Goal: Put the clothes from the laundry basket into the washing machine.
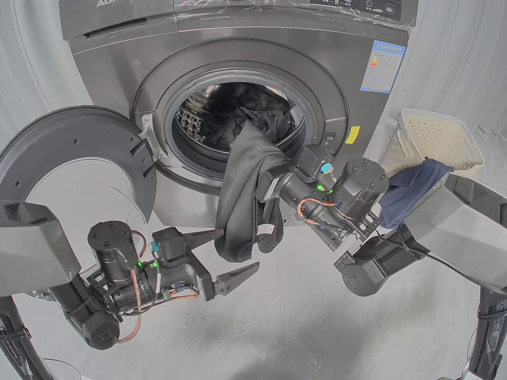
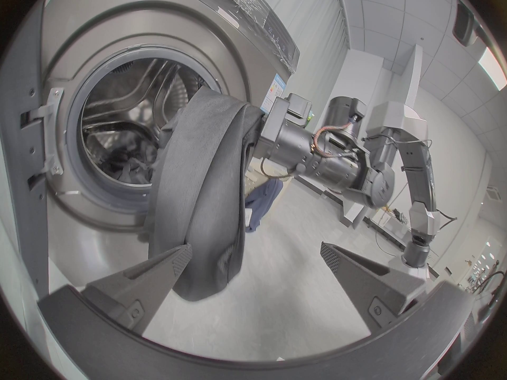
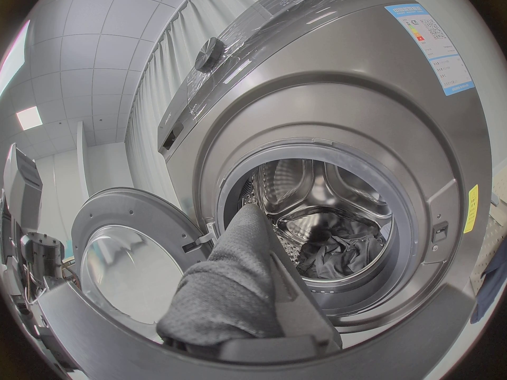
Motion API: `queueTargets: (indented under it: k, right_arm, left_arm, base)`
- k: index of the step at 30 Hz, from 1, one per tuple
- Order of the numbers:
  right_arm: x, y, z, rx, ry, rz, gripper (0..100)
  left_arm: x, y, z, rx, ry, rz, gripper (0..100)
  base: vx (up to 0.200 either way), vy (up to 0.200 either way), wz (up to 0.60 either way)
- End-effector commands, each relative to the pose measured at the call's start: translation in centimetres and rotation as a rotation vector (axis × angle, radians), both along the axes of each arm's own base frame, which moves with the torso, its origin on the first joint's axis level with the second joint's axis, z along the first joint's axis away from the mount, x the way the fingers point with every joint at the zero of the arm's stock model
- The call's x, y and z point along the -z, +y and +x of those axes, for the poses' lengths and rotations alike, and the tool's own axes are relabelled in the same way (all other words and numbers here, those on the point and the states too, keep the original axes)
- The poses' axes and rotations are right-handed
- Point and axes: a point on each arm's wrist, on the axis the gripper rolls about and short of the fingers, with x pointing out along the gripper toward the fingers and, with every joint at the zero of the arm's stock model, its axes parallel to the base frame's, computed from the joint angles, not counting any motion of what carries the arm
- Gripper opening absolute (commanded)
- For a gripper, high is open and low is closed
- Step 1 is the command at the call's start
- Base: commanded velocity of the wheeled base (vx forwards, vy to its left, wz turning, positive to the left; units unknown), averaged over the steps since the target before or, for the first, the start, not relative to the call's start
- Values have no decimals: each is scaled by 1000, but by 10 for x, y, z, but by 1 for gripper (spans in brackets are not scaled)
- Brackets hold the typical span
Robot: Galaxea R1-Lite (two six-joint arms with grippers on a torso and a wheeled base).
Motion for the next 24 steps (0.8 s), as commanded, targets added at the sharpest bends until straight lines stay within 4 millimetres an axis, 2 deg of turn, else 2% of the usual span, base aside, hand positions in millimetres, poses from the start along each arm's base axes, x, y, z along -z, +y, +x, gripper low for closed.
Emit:
queueTargets:
  k: [1, 4, 14, 24]
  right_arm:
    - [0, 8, -7, -26, -1, 0, 0]
    - [0, 10, -8, -11, 6, 5, 0]
    - [0, 20, -18, -41, 8, 5, 0]
    - [-1, 27, -27, -62, 11, 11, 0]
  left_arm:
    - [12, -23, 34, -46, -26, -20, 100]
    - [18, -33, 53, -89, -47, -36, 100]
    - [24, -49, 89, -124, -104, -74, 100]
    - [34, -54, 102, -175, -102, -76, 100]
  base:
    - [0, 0, 0]
    - [0, 0, 0]
    - [0, 0, 0]
    - [0, 0, 0]
